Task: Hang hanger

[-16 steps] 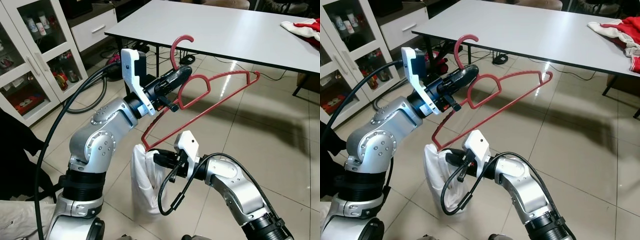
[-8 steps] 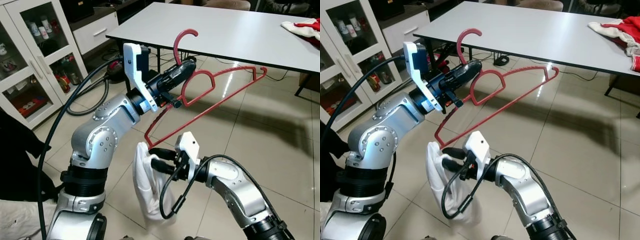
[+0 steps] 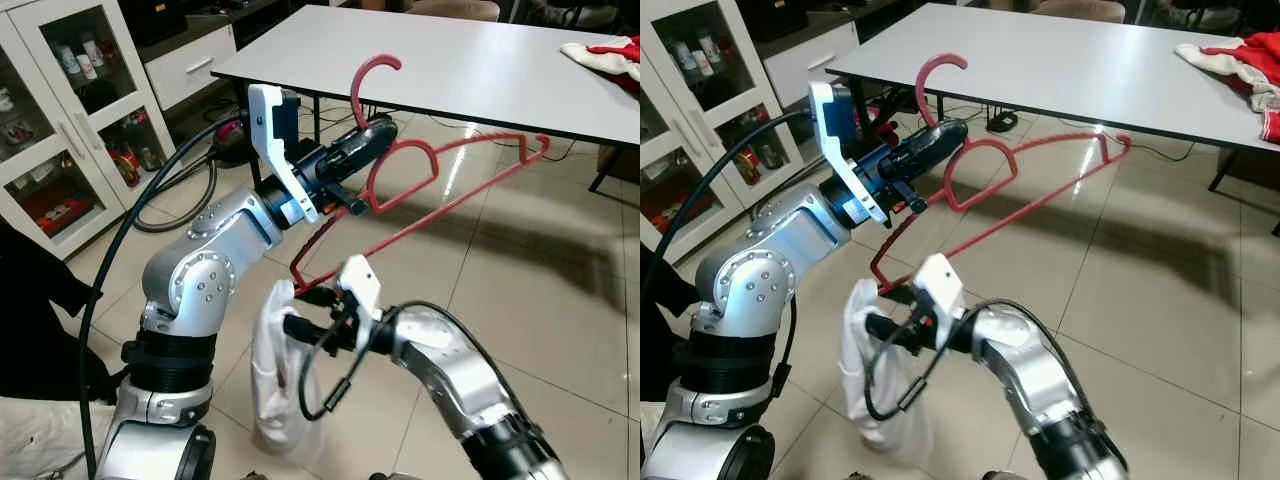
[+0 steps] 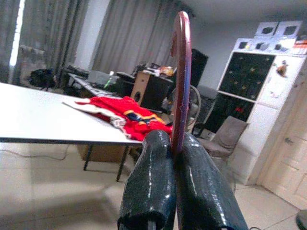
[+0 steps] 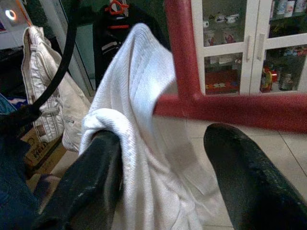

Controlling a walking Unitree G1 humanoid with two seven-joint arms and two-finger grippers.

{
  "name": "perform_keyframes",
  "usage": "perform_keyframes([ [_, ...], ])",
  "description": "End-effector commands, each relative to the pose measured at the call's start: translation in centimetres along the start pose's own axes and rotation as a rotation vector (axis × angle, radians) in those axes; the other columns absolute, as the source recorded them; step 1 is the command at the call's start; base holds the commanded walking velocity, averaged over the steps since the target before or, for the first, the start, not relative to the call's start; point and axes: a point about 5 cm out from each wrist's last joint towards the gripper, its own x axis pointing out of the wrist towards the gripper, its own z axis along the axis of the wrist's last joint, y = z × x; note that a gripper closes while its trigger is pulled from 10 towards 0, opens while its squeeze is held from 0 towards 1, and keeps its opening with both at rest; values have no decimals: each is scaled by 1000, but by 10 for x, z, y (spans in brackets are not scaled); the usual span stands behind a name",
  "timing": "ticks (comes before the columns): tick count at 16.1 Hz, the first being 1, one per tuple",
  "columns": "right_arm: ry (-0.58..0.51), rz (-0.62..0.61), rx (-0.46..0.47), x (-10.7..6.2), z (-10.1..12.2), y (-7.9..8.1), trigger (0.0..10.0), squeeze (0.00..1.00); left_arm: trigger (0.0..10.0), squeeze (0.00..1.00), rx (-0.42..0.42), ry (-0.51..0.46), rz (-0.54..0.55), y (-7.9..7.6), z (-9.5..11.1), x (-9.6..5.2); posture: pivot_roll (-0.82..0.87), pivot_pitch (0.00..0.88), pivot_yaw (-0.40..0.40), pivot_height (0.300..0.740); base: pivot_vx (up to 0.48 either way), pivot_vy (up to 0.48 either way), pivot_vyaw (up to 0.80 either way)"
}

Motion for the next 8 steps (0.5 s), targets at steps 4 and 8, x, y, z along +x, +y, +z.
perform_keyframes([
  [4, -55, 71, 7, 19, 13, 6, 10000, 0, 10000, 0, 18, -16, -53, -10, 9, 5, -108, 19, 82, 740, 0, 0, 0],
  [8, -58, 99, 7, 28, 14, 10, 9255, 0, 10000, 0, 7, -20, -50, -10, 8, 6, -106, 21, 74, 740, 0, 0, 0],
])
